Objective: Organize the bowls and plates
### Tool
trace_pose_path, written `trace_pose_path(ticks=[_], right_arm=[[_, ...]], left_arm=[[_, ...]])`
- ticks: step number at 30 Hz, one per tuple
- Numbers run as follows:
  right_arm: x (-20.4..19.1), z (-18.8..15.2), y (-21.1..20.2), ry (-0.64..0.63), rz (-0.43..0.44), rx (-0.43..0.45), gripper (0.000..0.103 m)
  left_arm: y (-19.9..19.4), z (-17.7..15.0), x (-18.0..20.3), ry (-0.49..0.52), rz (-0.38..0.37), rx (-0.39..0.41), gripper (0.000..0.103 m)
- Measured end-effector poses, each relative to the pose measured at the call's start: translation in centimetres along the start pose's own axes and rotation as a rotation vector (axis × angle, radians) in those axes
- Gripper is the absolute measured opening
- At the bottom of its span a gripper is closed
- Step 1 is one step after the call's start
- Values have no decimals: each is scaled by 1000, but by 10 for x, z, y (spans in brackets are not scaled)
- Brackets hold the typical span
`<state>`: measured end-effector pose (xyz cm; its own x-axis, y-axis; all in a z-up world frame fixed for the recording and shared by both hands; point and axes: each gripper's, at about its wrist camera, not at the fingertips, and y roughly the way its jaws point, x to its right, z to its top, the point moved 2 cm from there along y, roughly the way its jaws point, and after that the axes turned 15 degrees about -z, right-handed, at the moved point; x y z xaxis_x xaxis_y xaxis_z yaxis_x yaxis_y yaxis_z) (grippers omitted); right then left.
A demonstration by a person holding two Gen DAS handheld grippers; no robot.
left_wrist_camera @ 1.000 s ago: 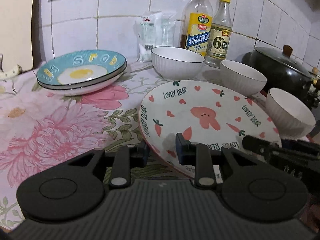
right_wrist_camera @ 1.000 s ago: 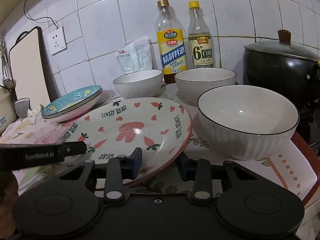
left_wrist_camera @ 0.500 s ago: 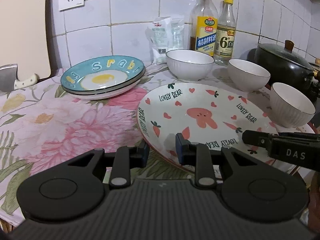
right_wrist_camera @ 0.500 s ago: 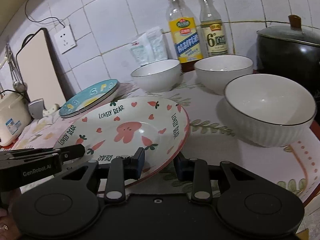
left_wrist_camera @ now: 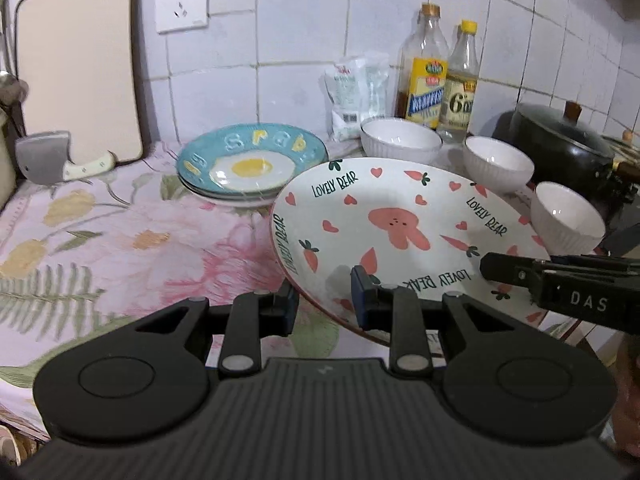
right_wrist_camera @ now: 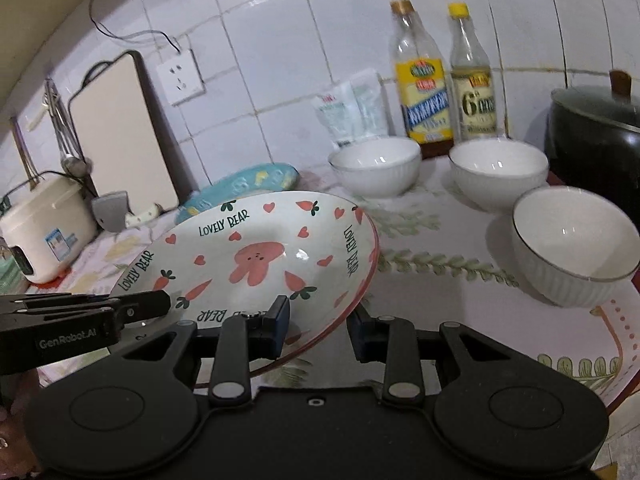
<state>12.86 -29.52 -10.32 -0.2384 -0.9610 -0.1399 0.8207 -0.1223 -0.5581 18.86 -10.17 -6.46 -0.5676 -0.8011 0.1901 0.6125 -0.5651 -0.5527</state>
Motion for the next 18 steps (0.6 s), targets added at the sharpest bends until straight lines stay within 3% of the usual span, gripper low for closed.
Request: trace_pose_path(ticks=[9,13,18], right_arm=[[-33,39,-33,-78,81,53,37],[-44,57,-36,-31,147,43,37],[-67,69,-29,-75,133,69,37]], left_arm=[[-54,28,-13,-8,21,71,25],[-67,39,-28,-29,43,125,25],[-67,53,-47,-39,56,158,25]])
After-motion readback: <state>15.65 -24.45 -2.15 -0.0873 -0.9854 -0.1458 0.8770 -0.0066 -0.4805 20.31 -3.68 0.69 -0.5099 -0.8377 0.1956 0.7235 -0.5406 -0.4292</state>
